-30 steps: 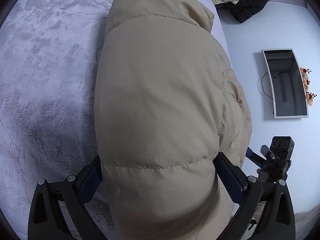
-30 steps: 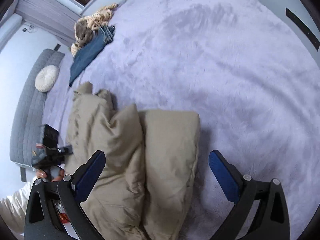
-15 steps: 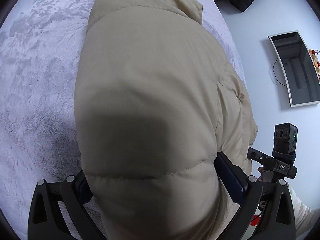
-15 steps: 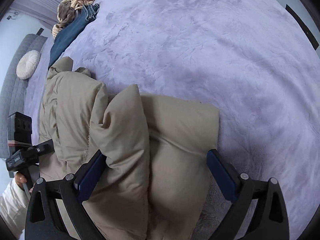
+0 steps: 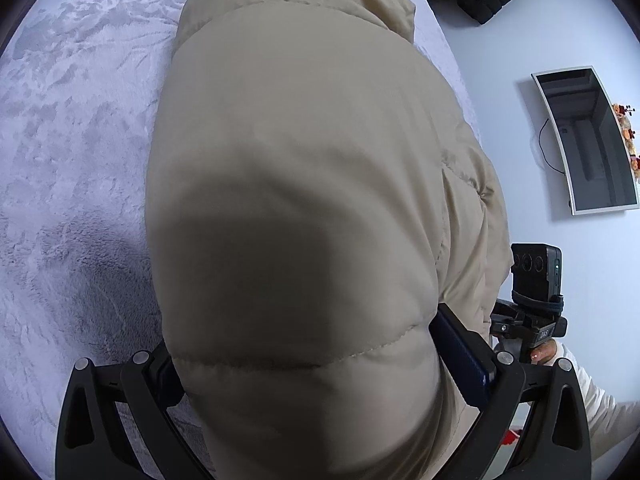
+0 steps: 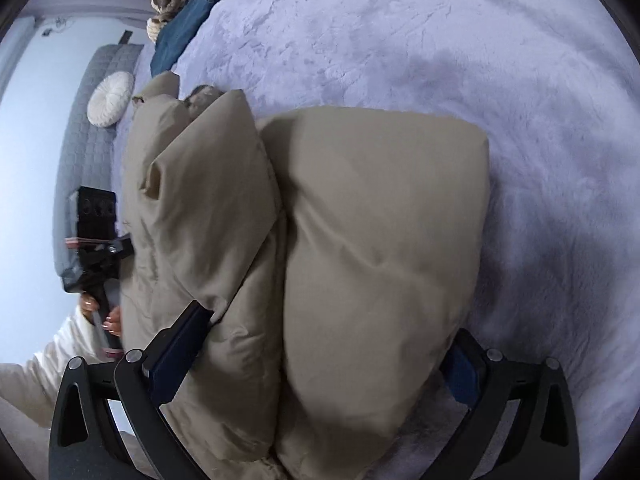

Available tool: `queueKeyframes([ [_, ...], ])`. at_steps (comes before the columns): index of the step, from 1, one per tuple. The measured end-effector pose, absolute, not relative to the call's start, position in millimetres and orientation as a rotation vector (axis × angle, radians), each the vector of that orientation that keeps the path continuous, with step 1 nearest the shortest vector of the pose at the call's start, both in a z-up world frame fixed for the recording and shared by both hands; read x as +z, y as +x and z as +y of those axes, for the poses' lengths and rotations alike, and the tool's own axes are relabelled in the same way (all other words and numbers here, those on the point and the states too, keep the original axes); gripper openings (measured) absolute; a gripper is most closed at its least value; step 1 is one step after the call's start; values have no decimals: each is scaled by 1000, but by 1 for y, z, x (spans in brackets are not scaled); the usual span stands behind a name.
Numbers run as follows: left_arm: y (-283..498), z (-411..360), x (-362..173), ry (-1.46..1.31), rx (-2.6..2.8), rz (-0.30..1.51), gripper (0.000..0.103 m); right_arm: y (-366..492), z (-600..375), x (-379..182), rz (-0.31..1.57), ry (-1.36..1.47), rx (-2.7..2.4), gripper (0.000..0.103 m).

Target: Fold large clothes

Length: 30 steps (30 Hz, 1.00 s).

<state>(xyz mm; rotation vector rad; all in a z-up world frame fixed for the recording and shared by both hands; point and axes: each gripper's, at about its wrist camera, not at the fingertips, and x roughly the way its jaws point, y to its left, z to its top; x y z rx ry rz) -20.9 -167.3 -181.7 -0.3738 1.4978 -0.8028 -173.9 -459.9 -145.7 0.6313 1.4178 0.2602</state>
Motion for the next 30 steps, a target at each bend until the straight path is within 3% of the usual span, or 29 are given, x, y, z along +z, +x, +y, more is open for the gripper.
queueKeyframes([
  [17, -25, -182, -167, -269, -721, 1501, 103, -147, -444, -178, 1365, 888, 386, 103],
  [20, -33, -186, -153, -215, -703, 1459, 96, -148, -441, -173, 1383, 910, 339, 102],
  [21, -35, -187, -148, -203, -700, 1447, 91, -149, -439, -170, 1384, 917, 333, 100],
  [26, -42, -184, -133, -169, -693, 1418, 83, -160, -439, -154, 1350, 953, 328, 60],
  [30, -49, -188, -118, -134, -687, 1401, 83, -168, -436, -145, 1322, 979, 312, 52],
])
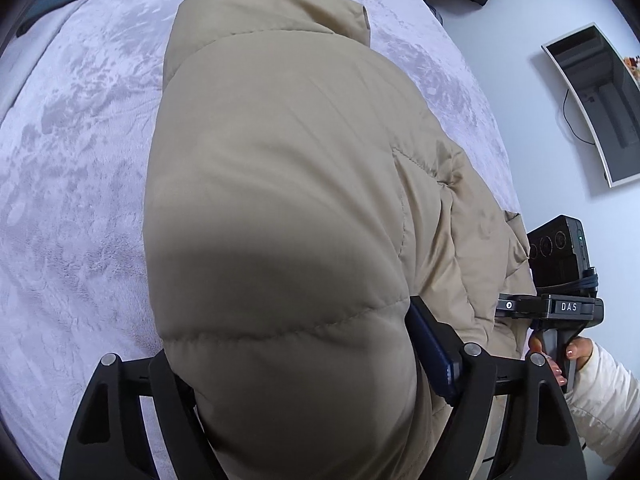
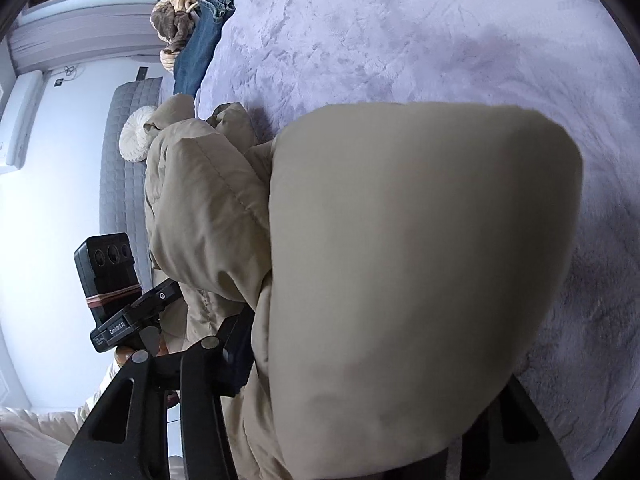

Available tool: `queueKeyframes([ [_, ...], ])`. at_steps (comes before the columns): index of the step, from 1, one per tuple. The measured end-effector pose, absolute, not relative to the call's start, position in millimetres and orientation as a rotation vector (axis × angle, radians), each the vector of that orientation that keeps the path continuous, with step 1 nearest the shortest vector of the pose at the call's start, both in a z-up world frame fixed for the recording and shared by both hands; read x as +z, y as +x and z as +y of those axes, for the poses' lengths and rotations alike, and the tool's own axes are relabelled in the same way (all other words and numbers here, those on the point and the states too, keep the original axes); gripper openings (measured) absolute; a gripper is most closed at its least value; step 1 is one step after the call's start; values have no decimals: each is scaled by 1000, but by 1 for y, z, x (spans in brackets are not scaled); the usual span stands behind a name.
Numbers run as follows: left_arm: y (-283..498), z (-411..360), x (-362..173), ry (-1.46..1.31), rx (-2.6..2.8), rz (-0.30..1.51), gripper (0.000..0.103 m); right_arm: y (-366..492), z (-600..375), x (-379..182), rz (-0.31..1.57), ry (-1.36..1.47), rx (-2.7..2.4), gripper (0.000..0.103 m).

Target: Fold large clothes

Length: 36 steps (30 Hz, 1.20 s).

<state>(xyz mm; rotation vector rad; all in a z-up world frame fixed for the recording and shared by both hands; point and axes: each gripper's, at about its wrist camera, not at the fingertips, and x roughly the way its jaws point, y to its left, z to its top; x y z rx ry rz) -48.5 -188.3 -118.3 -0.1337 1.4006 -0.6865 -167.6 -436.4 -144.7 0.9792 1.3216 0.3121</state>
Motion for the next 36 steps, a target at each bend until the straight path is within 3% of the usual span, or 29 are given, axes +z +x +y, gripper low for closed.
queueKeyframes([
  [11, -42, -166, -82, -155, -708, 1341, 83, -163, -411, -117, 1259, 1022, 336, 52],
  [23, 36, -49, -62, -180, -713, 1289, 83, -90, -313, -97, 1200, 981, 330, 52],
  [31, 104, 53, -75, -182, -598, 1250, 83, -1, -231, -108, 1200, 950, 377, 52],
  [36, 134, 81, -117, -197, -508, 1267, 83, 37, -207, -125, 1235, 889, 370, 52],
])
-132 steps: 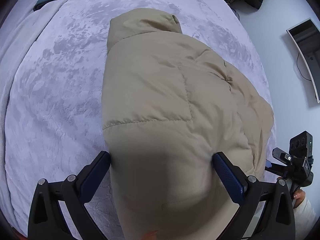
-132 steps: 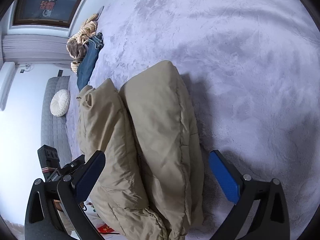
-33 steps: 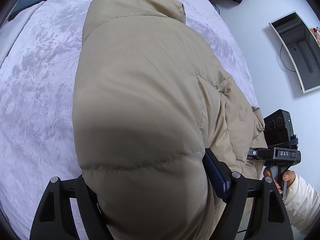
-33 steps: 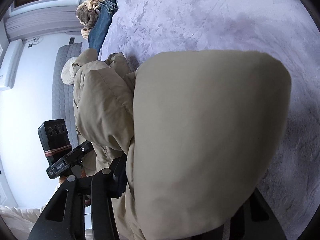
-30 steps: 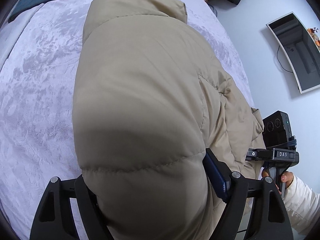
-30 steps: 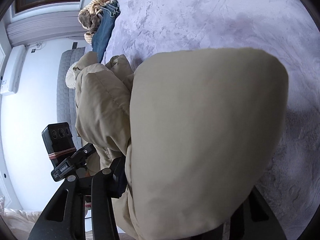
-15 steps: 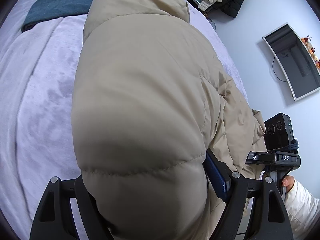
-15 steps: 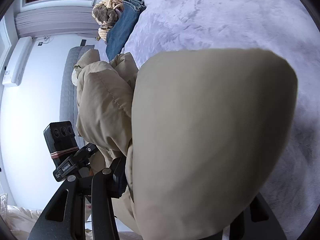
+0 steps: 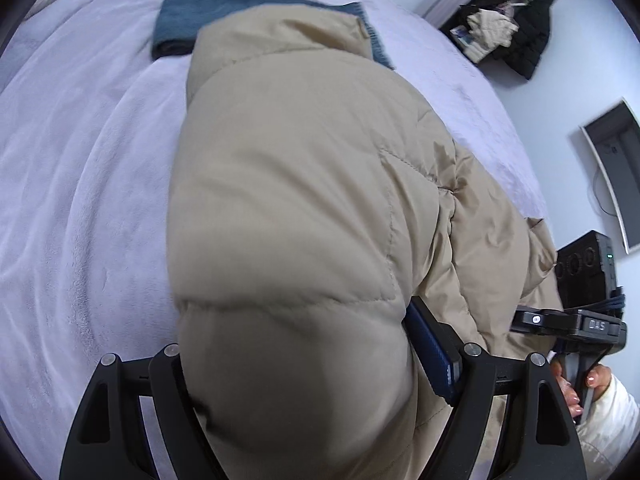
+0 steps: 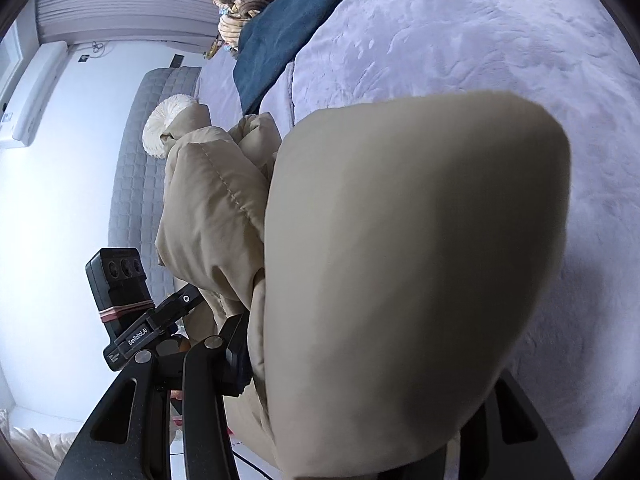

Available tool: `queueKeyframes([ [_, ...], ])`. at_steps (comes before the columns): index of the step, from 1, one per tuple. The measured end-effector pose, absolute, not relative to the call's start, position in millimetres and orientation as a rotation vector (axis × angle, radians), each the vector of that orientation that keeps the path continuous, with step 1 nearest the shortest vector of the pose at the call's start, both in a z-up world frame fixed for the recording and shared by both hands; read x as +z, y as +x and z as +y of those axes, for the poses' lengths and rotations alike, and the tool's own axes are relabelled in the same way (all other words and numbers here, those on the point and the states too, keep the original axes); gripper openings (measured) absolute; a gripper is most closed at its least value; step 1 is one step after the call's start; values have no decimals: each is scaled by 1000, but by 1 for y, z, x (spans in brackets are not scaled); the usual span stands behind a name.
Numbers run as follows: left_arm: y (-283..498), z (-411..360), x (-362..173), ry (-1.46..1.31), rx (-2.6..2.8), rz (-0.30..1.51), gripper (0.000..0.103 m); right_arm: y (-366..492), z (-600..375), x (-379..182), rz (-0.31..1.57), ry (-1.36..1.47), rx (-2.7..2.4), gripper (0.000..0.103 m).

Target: Fold large clothes

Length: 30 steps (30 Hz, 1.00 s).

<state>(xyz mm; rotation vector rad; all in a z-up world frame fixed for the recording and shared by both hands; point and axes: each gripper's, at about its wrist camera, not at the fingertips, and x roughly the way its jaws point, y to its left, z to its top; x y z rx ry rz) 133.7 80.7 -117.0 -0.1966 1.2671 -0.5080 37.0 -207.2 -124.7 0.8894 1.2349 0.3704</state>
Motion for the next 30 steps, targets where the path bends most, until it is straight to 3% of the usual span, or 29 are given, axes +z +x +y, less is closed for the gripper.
queueKeyframes([
  [3, 137, 100, -147, -223, -467, 1269, 91, 45, -212, -138, 1253, 862, 319, 52],
  [6, 136, 105, -157, -224, -453, 1259, 98, 53, -211, -149, 1282, 840, 265, 61],
  [8, 134, 107, -156, -204, -437, 1256, 98, 52, -212, -146, 1303, 809, 208, 70],
  [10, 126, 108, -141, -164, -398, 1230, 97, 42, -216, -131, 1301, 751, 156, 71],
  [12, 117, 114, -120, -109, -359, 1140, 89, 36, -217, -107, 1285, 642, 71, 71],
  [15, 122, 120, -93, -119, -360, 1089, 62, 23, -222, -63, 1205, 526, -36, 70],
  [16, 126, 120, -89, -128, -366, 1082, 52, 19, -223, -50, 1170, 510, -49, 58],
  [17, 132, 119, -88, -128, -374, 1078, 50, 14, -223, -40, 1141, 503, -44, 32],
  [18, 136, 119, -88, -122, -378, 1077, 50, 14, -218, -31, 1120, 494, -28, 23],
  [22, 151, 90, -101, -80, -366, 1091, 51, 34, -173, -23, 1109, 451, 102, 18],
  [27, 148, 66, -112, 6, -332, 1064, 51, 53, -151, -70, 1173, 374, -22, 17],
  [30, 152, 60, -119, -7, -339, 1068, 52, 60, -167, -104, 1201, 399, -109, 11],
])
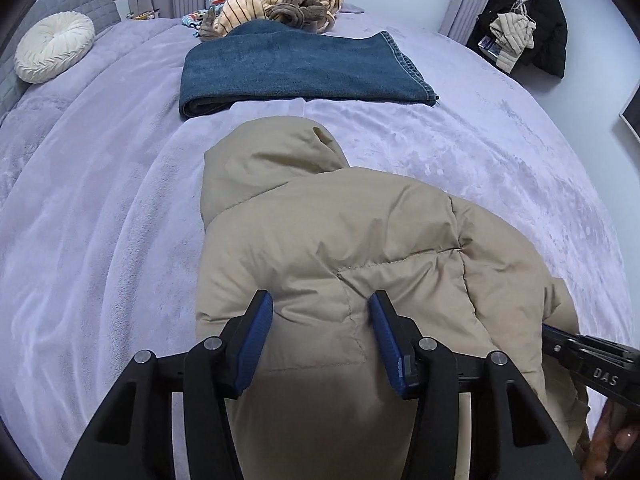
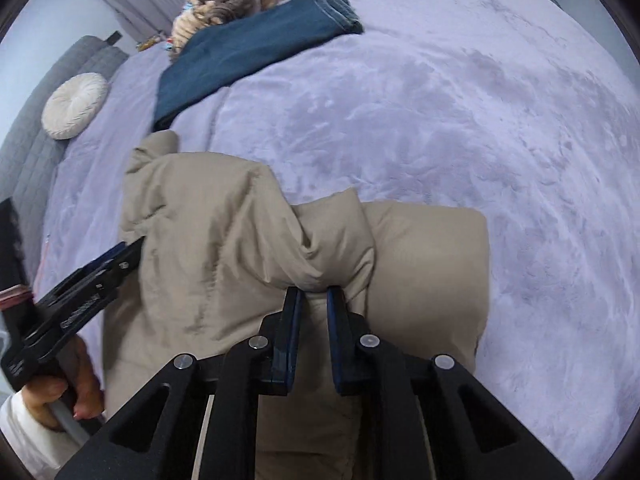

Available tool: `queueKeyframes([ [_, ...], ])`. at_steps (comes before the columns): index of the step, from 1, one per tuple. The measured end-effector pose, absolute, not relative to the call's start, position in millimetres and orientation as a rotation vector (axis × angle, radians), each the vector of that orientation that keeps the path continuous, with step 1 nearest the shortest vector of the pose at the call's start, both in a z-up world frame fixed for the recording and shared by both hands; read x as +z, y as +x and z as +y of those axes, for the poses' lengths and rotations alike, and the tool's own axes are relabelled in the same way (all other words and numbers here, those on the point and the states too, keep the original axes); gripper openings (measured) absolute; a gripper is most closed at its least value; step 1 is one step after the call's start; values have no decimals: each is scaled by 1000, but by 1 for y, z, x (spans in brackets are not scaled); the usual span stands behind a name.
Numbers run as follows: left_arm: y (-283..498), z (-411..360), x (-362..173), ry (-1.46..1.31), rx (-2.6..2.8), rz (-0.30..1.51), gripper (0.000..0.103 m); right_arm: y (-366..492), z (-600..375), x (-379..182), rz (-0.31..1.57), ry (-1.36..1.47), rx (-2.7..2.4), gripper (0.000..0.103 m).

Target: Fold large clothes

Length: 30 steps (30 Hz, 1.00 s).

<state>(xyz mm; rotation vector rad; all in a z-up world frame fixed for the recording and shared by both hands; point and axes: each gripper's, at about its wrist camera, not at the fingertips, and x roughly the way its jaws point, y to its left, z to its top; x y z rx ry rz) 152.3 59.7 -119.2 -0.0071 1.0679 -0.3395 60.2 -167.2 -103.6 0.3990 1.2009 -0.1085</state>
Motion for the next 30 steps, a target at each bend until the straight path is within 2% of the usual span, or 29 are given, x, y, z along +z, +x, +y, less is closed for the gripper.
queueKeyframes([
  [5, 157, 53, -128, 6, -339, 1067, 55, 68, -183, -128, 1211, 415, -109, 3],
  [14, 139, 71, -102, 32, -324, 1107, 55, 52, -172, -98, 1230, 428, -89, 6],
  [21, 83, 103, -85, 20, -353, 1135, 55, -5, -145, -62, 1222, 355, -48, 8],
  [23, 62, 109, -90, 23, -355, 1161, 63, -21, -140, -57, 1225, 341, -50, 8],
  [24, 54, 112, -92, 26, -350, 1170, 76, -29, -138, -55, 1227, 338, -53, 8],
  [30, 23, 121, -113, 29, -337, 1213, 78, -56, -133, -79, 1323, 361, -96, 8],
])
